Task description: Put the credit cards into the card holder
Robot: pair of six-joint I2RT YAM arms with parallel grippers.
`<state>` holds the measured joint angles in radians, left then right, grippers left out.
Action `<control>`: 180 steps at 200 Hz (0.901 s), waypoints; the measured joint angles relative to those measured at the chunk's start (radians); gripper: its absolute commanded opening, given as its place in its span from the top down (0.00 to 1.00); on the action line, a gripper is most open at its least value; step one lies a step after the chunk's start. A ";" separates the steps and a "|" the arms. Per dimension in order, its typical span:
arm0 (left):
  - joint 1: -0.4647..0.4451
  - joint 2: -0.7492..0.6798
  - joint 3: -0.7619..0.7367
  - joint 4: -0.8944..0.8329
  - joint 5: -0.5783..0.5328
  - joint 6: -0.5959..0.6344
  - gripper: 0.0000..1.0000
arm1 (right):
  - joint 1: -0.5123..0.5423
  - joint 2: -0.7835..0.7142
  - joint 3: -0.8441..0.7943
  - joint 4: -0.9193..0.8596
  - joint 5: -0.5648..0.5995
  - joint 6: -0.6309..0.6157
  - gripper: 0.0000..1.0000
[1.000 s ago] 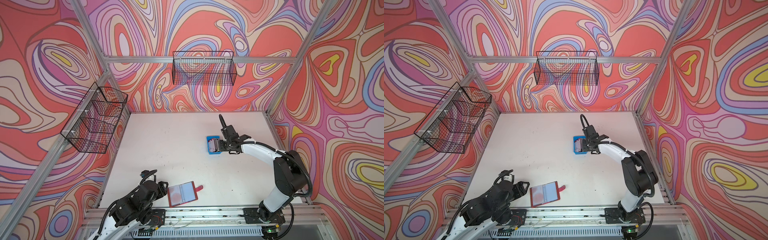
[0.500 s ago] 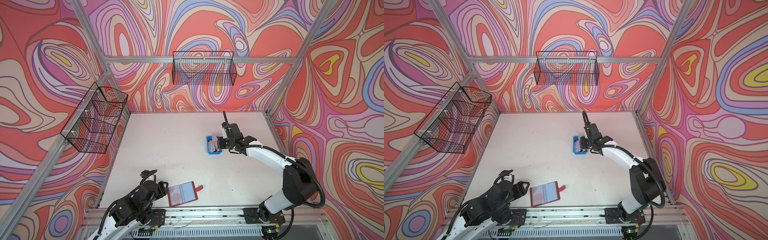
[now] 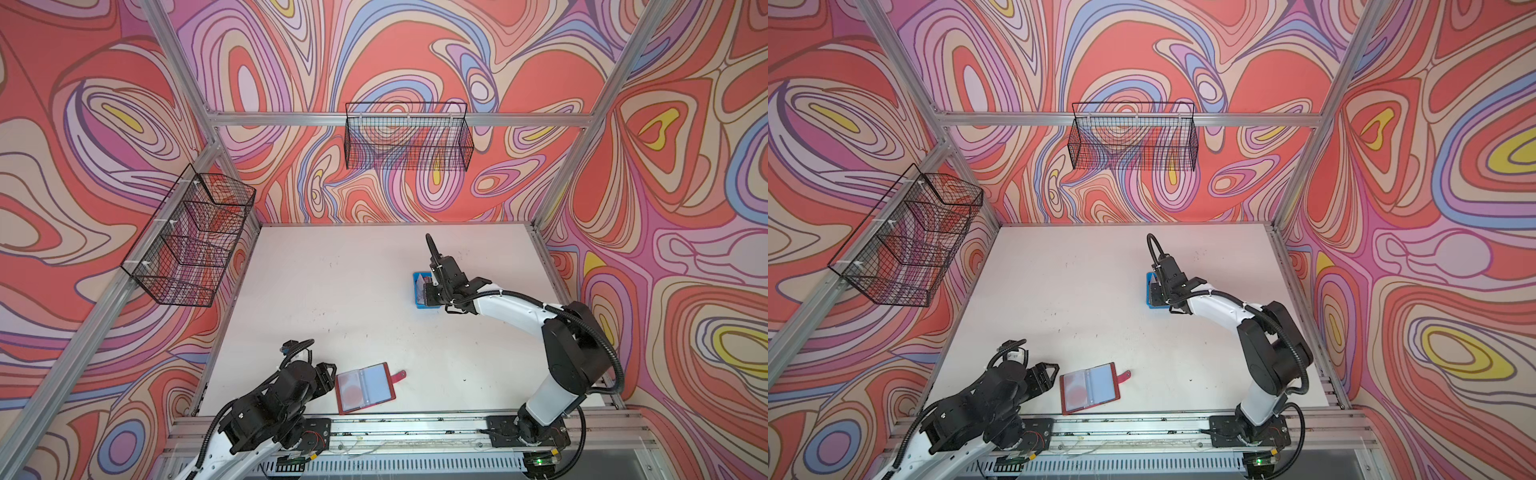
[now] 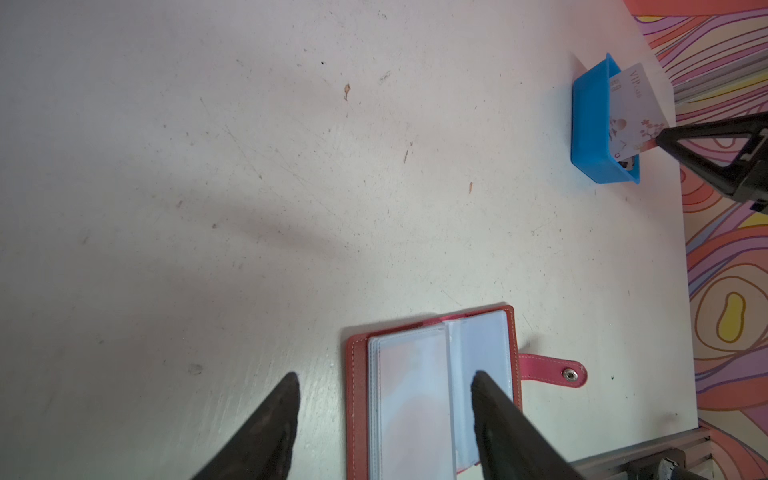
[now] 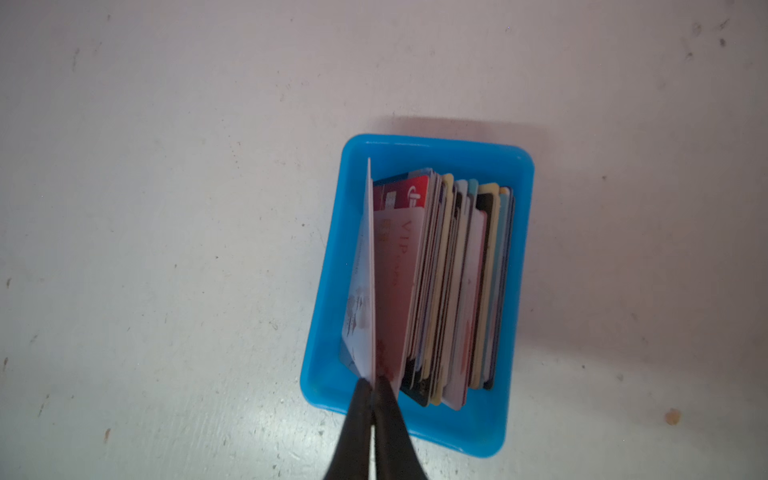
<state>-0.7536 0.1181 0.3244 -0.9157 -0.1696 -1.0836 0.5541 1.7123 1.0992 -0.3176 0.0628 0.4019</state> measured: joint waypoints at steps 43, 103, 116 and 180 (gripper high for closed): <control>0.000 0.000 0.000 0.000 0.000 0.000 0.33 | 0.052 0.018 0.000 0.029 0.061 0.026 1.00; 0.000 0.000 0.000 0.000 0.001 0.000 0.33 | 0.090 0.017 -0.041 0.134 0.025 -0.028 1.00; 0.000 0.000 0.000 0.000 0.002 0.000 0.33 | 0.091 0.000 -0.066 0.155 0.008 -0.048 1.00; 0.000 0.082 0.021 0.077 0.070 0.008 0.41 | 0.091 -0.016 -0.079 0.212 -0.021 -0.127 1.00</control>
<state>-0.7536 0.2005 0.3450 -0.8383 -0.0998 -1.0756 0.6449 1.6958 1.0203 -0.1059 0.0414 0.2749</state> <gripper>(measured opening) 0.618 0.047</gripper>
